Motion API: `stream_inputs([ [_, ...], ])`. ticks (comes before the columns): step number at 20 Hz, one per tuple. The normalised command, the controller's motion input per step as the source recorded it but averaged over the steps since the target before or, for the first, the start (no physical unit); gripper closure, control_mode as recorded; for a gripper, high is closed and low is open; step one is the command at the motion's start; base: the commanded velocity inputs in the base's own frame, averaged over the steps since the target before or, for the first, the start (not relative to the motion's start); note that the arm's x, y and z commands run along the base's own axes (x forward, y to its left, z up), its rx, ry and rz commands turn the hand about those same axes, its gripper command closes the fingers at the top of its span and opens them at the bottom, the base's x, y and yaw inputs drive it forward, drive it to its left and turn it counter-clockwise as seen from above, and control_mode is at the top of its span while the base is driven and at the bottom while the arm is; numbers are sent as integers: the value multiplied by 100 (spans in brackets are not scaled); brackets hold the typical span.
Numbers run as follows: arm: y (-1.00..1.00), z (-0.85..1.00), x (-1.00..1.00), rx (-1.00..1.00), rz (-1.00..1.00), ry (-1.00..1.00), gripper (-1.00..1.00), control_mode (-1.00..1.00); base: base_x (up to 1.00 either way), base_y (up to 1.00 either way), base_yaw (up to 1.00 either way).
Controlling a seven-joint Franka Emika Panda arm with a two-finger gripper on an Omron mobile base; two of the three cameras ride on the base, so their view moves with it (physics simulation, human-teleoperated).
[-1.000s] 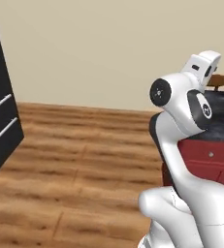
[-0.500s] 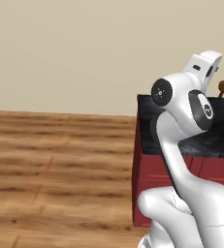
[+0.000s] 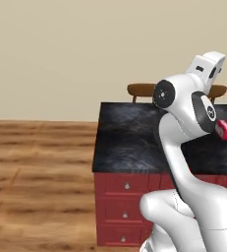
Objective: Pick the jar and candle from the dining table and place them in the open cabinet. Close the cabinet after placing the objects.
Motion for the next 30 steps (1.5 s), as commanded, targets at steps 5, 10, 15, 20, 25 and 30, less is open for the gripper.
stream_inputs([
  [5,0,0,0,0,0,0,-100,100,28,-90,-11],
  [10,0,0,0,0,0,0,-100,100,31,-84,-12],
  [15,0,0,0,0,0,0,-100,100,34,-73,-17],
  [20,0,0,0,0,0,0,-100,100,29,-40,-32],
  [25,0,0,0,0,0,0,-100,100,25,-23,-34],
  [30,0,0,0,0,0,0,-100,100,16,0,-3],
])
